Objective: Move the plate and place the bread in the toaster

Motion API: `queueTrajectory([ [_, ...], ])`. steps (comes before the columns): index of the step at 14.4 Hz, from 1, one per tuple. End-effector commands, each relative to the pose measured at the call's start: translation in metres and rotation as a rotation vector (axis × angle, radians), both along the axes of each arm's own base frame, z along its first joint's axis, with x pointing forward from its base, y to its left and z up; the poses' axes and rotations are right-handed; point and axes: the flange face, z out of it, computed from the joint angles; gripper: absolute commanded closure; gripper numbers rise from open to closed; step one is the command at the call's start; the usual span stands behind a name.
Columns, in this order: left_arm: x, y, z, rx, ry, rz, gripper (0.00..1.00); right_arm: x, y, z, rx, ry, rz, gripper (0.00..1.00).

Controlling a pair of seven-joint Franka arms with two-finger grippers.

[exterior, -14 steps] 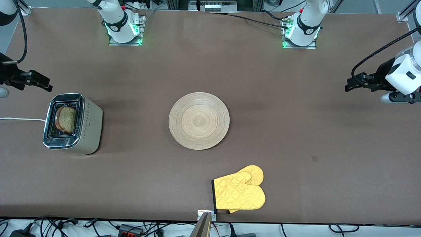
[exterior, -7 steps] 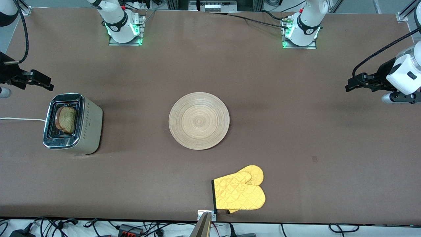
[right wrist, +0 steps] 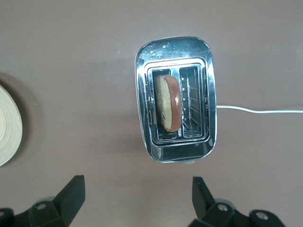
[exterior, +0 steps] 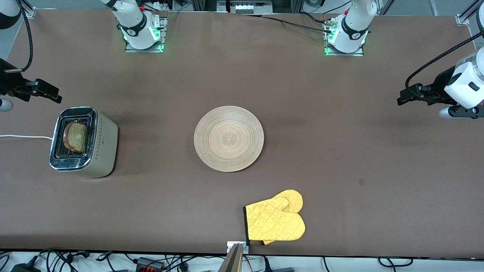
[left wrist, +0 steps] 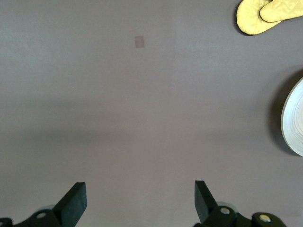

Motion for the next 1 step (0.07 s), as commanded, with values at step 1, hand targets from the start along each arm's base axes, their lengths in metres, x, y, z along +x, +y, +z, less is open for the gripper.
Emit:
queueTrajectory([
  [1, 0.0028, -0.0011, 0.0044, 0.016, 0.010, -0.017, 0.00, -0.0056, 0.0000, 0.0041, 0.000, -0.007, 0.014, 0.00],
])
